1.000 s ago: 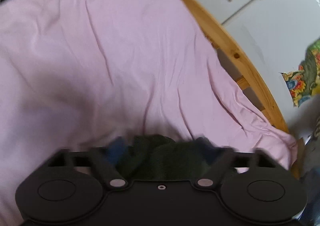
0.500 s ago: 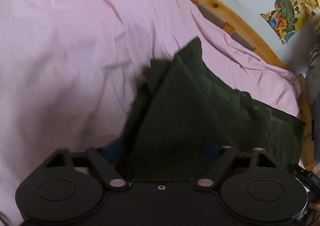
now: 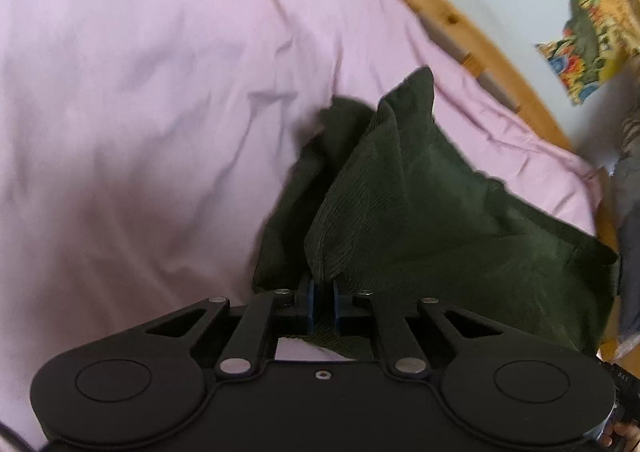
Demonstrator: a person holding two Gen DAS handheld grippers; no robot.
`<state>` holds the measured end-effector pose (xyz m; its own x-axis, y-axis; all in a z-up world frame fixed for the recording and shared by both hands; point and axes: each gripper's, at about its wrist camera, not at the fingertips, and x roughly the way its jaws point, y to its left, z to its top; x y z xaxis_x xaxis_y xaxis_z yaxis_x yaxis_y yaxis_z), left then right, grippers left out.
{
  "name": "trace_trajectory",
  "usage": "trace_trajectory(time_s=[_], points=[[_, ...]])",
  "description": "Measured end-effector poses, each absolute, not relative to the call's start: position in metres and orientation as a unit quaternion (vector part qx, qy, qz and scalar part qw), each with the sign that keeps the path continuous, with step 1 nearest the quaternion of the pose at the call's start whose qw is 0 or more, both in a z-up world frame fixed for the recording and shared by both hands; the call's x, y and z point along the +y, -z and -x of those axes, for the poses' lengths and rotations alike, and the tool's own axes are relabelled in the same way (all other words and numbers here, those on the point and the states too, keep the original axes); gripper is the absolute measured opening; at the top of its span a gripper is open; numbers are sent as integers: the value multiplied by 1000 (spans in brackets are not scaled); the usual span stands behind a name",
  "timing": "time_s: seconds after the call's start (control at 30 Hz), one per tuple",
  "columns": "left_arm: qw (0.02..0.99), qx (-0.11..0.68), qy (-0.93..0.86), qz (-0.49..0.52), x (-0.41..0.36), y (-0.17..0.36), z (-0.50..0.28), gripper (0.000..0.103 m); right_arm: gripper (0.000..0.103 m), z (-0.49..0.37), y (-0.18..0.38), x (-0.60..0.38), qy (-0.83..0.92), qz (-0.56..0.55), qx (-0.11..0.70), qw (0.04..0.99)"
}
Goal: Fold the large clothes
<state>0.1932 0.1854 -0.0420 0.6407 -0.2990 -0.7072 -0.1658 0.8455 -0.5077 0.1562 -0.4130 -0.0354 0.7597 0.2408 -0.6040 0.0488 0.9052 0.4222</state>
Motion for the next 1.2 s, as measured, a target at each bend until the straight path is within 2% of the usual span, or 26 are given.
trace_trajectory(time_s=[0.07,0.1,0.13,0.17,0.2,0.23,0.37,0.4,0.57,0.7,0.73,0.77,0.8,0.83,0.93,0.97,1.03,1.2], points=[[868,416,37,270,184,37,-198,20,10,-160,36,-412,-49,-213,342,914],[876,408,35,255,183,30,-199,29,19,-160,33,-411,-45,-205,337,918],[887,393,35,238,181,21,-201,44,23,-162,29,-408,-40,-190,328,924],[900,375,40,221,179,11,-202,52,39,-165,24,-405,-44,-175,319,930],[911,356,45,203,176,2,-205,67,55,-168,19,-404,-51,-164,310,935],[921,341,50,182,173,-6,-210,70,60,-172,14,-401,-57,-152,299,940],[941,319,83,76,148,-27,-243,71,72,-200,-5,-385,-68,-99,269,956],[942,320,90,47,139,-28,-252,71,72,-209,-7,-381,-70,-92,268,957],[933,341,93,-61,110,-9,-295,70,72,-246,-5,-364,-60,-70,270,958],[916,382,85,-90,99,11,-317,61,70,-260,8,-352,-69,-44,272,959],[916,384,82,-80,100,12,-320,50,66,-263,11,-348,-71,-37,273,959],[919,381,73,-66,103,10,-322,40,56,-265,13,-345,-67,-30,274,959],[921,381,58,-52,109,7,-324,8,33,-267,15,-344,-62,-27,274,959],[922,383,56,-29,118,4,-325,6,21,-269,15,-345,-58,-29,275,959],[928,365,53,51,148,-8,-318,5,9,-272,10,-353,-62,-55,263,961],[929,355,49,87,160,-12,-314,2,9,-272,8,-357,-62,-65,258,962],[926,343,42,152,182,-13,-309,2,8,-275,4,-366,-58,-90,256,961],[896,379,22,229,197,12,-326,3,8,-295,22,-385,-41,-151,289,945]])
